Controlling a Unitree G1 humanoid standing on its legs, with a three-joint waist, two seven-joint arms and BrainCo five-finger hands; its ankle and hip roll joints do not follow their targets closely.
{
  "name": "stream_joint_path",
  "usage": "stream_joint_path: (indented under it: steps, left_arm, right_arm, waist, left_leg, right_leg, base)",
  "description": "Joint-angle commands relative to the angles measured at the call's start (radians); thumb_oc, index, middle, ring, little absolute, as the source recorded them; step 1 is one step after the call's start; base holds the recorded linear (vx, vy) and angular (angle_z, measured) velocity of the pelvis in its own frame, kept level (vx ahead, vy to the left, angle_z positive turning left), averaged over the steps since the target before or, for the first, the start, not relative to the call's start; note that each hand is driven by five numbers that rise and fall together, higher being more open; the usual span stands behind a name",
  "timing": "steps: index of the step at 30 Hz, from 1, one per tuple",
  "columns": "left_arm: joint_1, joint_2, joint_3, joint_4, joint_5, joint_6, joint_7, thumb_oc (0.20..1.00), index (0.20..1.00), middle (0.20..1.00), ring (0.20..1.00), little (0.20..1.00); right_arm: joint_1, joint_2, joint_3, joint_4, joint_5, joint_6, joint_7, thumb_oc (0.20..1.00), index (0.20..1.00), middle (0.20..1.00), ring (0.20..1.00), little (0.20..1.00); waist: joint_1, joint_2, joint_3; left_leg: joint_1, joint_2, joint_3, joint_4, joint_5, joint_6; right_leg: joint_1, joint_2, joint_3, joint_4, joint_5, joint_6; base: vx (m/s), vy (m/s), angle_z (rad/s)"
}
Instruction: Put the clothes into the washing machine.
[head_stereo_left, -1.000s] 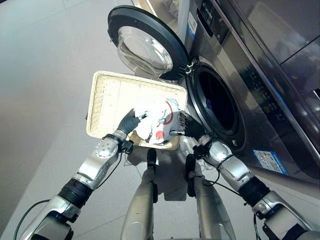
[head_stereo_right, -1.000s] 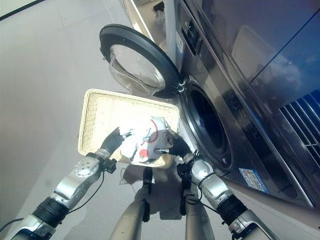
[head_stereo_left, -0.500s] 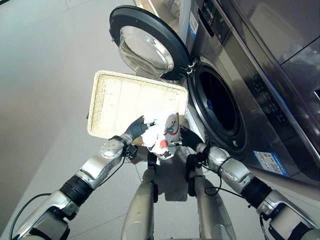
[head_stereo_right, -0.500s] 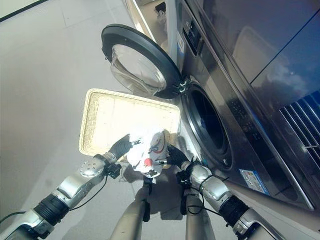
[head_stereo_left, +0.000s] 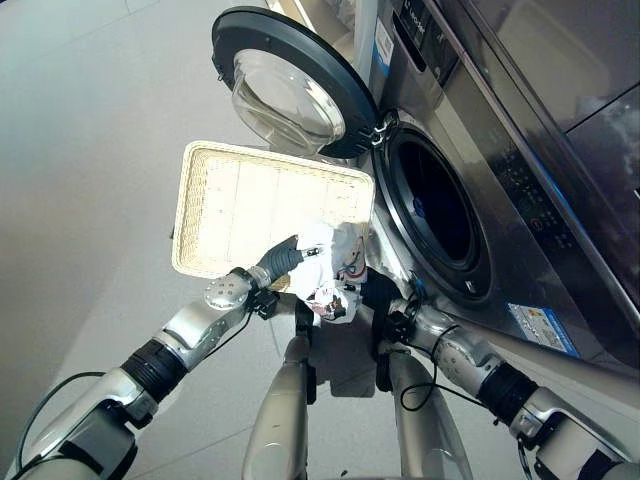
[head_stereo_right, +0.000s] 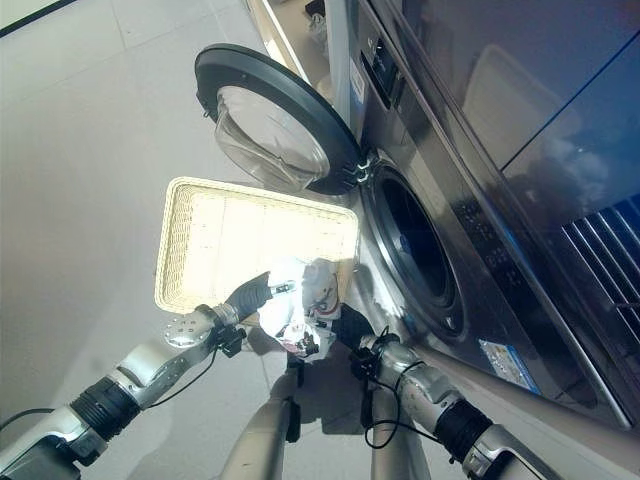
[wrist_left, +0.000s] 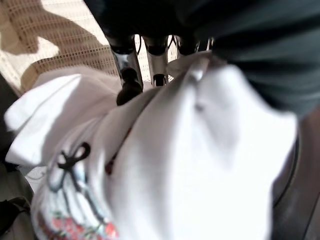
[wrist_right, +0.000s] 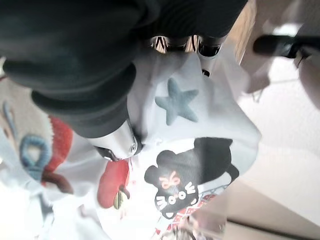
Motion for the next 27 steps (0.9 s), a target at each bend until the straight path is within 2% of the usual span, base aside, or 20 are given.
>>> stream_joint_path:
  steps: [1,3,6,7,10,13,15,19,22,25,27]
  left_arm:
    - [0.012,-0.091,-0.001,-0.059,0.071,-0.079,0.071,1.000,1.000,1.000,1.000,1.000]
    - [0.028,-0.096,0.023,-0.050,0.104,-0.113,0.130,1.000,1.000,1.000,1.000,1.000]
    - [0.037,-0.107,0.044,-0.025,0.105,-0.131,0.194,1.000,1.000,1.000,1.000,1.000]
    - [0.042,-0.116,0.060,-0.003,0.126,-0.137,0.272,1.000,1.000,1.000,1.000,1.000]
    - [0.046,-0.121,0.110,0.088,0.193,-0.105,0.516,1.000,1.000,1.000,1.000,1.000]
    - [0.052,-0.120,0.149,0.133,0.197,-0.069,0.623,1.000,1.000,1.000,1.000,1.000]
    - [0.074,-0.129,0.218,0.206,0.195,-0.045,0.707,1.000,1.000,1.000,1.000,1.000]
    - [0.097,-0.150,0.296,0.299,0.164,-0.054,0.727,1.000,1.000,1.000,1.000,1.000]
    - [0.128,-0.179,0.349,0.389,0.118,-0.086,0.709,1.000,1.000,1.000,1.000,1.000]
    - [0.154,-0.207,0.360,0.462,0.101,-0.126,0.696,1.000,1.000,1.000,1.000,1.000]
    - [0.167,-0.222,0.363,0.488,0.095,-0.147,0.685,1.000,1.000,1.000,1.000,1.000]
  right_arm:
    - [-0.032,0.105,-0.001,-0.063,0.045,-0.047,0.002,0.200,0.200,0.200,0.200,0.200]
    - [-0.016,0.117,-0.022,-0.036,0.072,-0.046,0.009,0.200,0.200,0.200,0.200,0.200]
    - [-0.015,0.127,-0.045,0.005,0.086,-0.056,0.008,0.200,0.200,0.200,0.200,0.200]
    - [-0.017,0.129,-0.063,0.038,0.104,-0.063,0.009,0.200,0.200,0.200,0.200,0.200]
    - [-0.039,0.128,-0.121,0.112,0.169,-0.094,0.019,0.200,0.200,0.200,0.200,0.200]
    - [-0.051,0.125,-0.155,0.138,0.213,-0.123,0.012,0.200,0.200,0.200,0.200,0.200]
    - [-0.076,0.119,-0.228,0.187,0.289,-0.168,0.006,0.200,0.200,0.200,0.200,0.200]
    - [-0.135,0.103,-0.353,0.277,0.402,-0.223,-0.001,0.200,0.200,0.200,0.200,0.200]
    - [-0.211,0.069,-0.502,0.369,0.523,-0.263,-0.015,0.200,0.200,0.200,0.200,0.200]
    - [-0.288,0.016,-0.602,0.457,0.618,-0.286,-0.030,0.200,0.200,0.200,0.200,0.200]
    - [-0.335,-0.020,-0.644,0.486,0.663,-0.312,-0.064,0.200,0.200,0.200,0.200,0.200]
  waist:
    - [-0.027,-0.034,-0.020]
    - [-0.023,-0.031,-0.020]
    - [-0.017,-0.027,-0.020]
    - [-0.012,-0.025,-0.020]
    - [0.002,-0.019,-0.020]
    - [0.009,-0.016,-0.020]
    - [0.021,-0.008,-0.020]
    - [0.034,0.013,-0.020]
    - [0.043,0.045,-0.020]
    - [0.050,0.073,-0.020]
    - [0.054,0.088,-0.020]
  left_leg:
    - [0.000,-0.103,0.026,0.058,-0.077,0.047]
    - [-0.006,-0.106,0.020,0.058,-0.076,0.050]
    - [-0.016,-0.109,0.015,0.061,-0.075,0.051]
    - [-0.022,-0.109,0.010,0.063,-0.074,0.051]
    - [-0.044,-0.112,-0.004,0.073,-0.070,0.047]
    - [-0.061,-0.114,-0.012,0.086,-0.070,0.044]
    - [-0.082,-0.111,-0.018,0.097,-0.067,0.038]
    - [-0.111,-0.107,-0.021,0.110,-0.064,0.028]
    - [-0.137,-0.104,-0.019,0.126,-0.063,0.019]
    - [-0.152,-0.106,-0.016,0.142,-0.073,0.016]
    - [-0.173,-0.106,-0.013,0.150,-0.065,0.015]
  right_leg:
    - [0.061,0.006,0.003,-0.235,0.174,0.057]
    - [0.056,0.005,-0.001,-0.232,0.171,0.055]
    - [0.048,0.003,-0.006,-0.226,0.167,0.052]
    - [0.042,0.002,-0.009,-0.221,0.165,0.051]
    - [0.024,0.000,-0.019,-0.201,0.155,0.049]
    - [0.011,-0.001,-0.025,-0.184,0.146,0.047]
    - [-0.005,-0.005,-0.036,-0.164,0.134,0.045]
    - [-0.033,-0.010,-0.047,-0.133,0.119,0.042]
    - [-0.063,-0.018,-0.054,-0.102,0.104,0.041]
    - [-0.085,-0.023,-0.058,-0.069,0.078,0.037]
    - [-0.108,-0.024,-0.060,-0.059,0.084,0.034]
  base:
    - [0.01,-0.046,-0.03]
    - [0.01,-0.041,-0.04]
    - [0.01,-0.044,-0.02]
    - [0.01,-0.060,0.00]
    - [0.00,-0.093,0.01]
    - [0.01,-0.089,0.04]
    - [0.03,-0.141,0.08]
    - [0.04,-0.087,0.11]
    - [0.05,-0.036,0.10]
    - [0.05,-0.015,0.10]
    - [0.03,-0.005,0.07]
